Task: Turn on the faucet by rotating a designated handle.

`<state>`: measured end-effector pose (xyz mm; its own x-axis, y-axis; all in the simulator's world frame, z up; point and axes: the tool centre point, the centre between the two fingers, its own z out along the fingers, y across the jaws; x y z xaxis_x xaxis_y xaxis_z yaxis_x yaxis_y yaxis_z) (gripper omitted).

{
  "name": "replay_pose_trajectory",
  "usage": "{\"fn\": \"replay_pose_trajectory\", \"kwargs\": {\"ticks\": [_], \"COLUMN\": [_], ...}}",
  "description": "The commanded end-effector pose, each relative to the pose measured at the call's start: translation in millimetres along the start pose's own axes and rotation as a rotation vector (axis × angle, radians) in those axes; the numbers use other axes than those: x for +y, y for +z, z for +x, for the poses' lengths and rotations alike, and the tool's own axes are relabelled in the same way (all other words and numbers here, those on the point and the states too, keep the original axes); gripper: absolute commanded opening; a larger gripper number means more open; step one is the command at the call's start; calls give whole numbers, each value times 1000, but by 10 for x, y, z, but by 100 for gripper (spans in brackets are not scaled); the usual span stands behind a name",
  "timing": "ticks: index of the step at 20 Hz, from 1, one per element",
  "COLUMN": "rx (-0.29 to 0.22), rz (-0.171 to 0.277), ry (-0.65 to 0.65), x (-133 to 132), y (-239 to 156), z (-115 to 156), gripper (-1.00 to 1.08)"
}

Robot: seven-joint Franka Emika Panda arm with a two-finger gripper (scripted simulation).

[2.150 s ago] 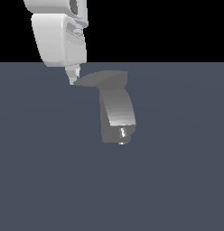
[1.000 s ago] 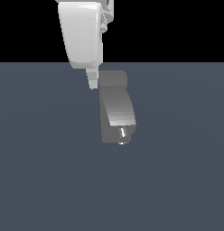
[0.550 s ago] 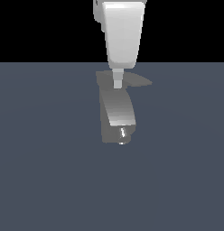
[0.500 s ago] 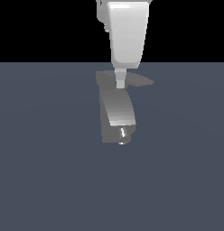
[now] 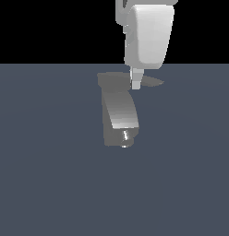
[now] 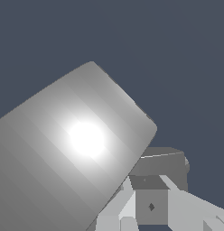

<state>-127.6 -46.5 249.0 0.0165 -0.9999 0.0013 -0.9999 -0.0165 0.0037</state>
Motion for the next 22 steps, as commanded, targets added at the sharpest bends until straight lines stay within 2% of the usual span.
{"fn": "replay_pose_trajectory", "kwargs": {"ticks": [1,22], "rx": [0,-1], "rz": [4,4], "ry": [5,22], "x": [-85,-610], "y": [2,1], "z": [103,808], "gripper": [-100,-100]}}
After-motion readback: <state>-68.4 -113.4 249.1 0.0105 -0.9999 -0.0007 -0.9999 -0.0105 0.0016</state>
